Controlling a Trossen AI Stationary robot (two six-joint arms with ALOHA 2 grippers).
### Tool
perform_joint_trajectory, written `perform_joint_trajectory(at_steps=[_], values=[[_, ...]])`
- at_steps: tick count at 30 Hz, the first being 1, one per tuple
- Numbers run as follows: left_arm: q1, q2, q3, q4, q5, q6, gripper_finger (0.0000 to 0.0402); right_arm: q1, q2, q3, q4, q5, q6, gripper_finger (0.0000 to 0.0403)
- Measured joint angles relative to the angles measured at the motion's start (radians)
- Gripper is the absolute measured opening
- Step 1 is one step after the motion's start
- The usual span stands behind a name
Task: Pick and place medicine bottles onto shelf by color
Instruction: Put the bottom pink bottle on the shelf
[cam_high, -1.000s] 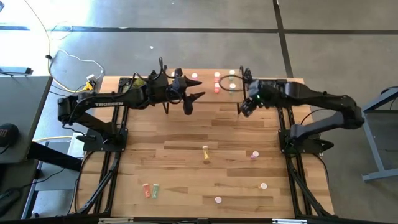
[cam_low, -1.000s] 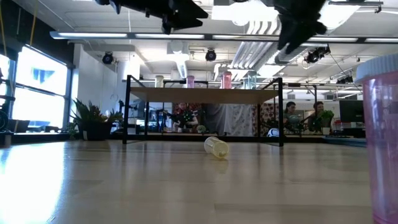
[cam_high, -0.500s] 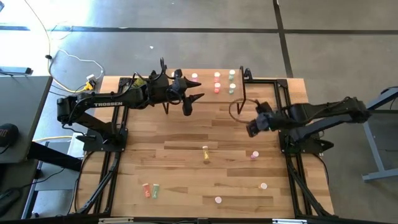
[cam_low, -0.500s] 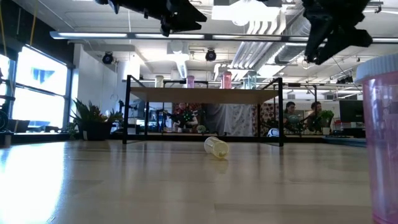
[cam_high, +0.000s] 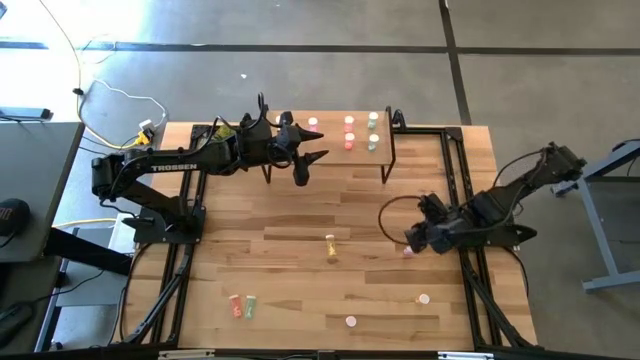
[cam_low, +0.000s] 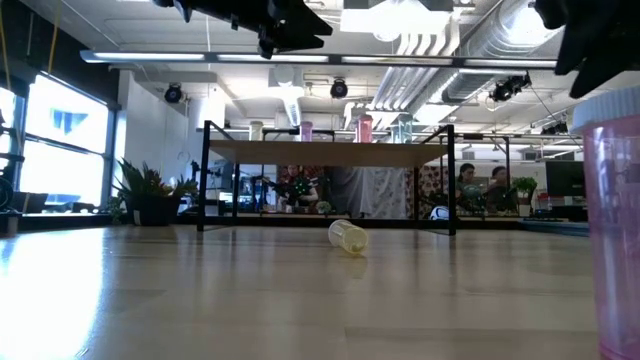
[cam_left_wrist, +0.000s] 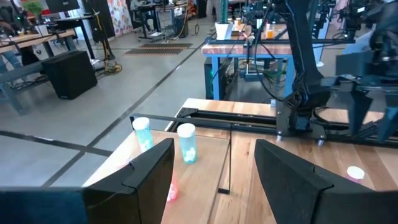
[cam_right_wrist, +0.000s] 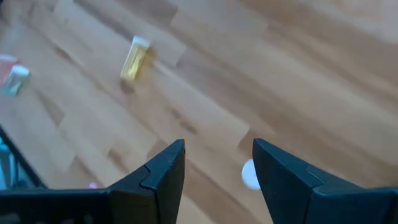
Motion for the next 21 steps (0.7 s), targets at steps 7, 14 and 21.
perform_joint_trajectory(at_steps=[7, 14, 21], values=[[-0.001, 0.0, 0.0, -0.004, 0.0, -0.006, 0.0216, 0.155, 0.019, -0.001, -0.006, -0.003, 0.109, 0.0179], [-0.007, 0.0, 0.0, -0.054, 0.0, -0.006, 0.0216, 0.268, 0.08, -0.001, -0.028, -0.023, 0.143, 0.0179], [-0.04, 0.0, 0.001, -0.081, 0.0, -0.024, 0.0216, 0.307, 0.142, -0.001, 0.084, -0.025, 0.008, 0.0179]])
